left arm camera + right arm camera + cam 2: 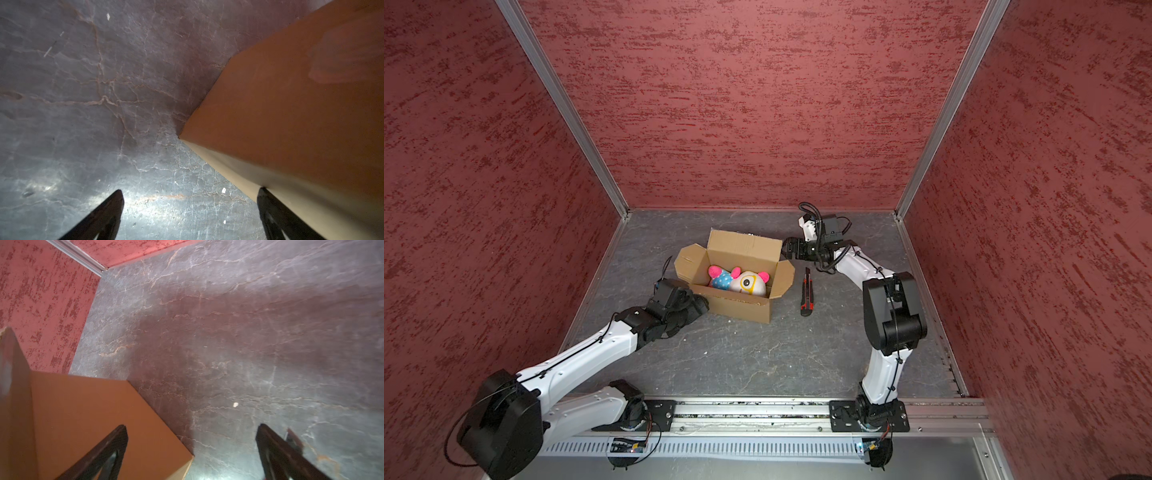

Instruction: Unpack the express box

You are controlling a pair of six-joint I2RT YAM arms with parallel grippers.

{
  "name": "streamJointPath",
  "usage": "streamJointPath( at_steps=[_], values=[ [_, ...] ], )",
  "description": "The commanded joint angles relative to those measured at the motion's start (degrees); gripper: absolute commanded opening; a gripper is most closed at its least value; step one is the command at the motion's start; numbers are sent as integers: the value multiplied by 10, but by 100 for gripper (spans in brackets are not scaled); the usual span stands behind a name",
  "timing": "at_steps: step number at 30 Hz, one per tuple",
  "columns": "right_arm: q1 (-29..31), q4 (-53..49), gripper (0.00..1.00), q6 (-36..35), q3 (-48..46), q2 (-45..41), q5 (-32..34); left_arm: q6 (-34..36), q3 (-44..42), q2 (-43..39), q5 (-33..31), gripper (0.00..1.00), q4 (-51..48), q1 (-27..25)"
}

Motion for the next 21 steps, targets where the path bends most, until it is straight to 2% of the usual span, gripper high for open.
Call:
streamJointPath(
  at_steps=[1, 12, 21],
  values=[
    [13, 19, 99, -13, -12, -30, -14, 26, -3, 10, 21, 100, 38, 20],
    [41, 37, 99, 11, -65, -77, -2, 72, -3, 52, 60, 100, 94, 77],
    [70, 53, 99, 42, -125, -130, 27, 100, 17, 105, 96, 100, 140, 96]
  ],
)
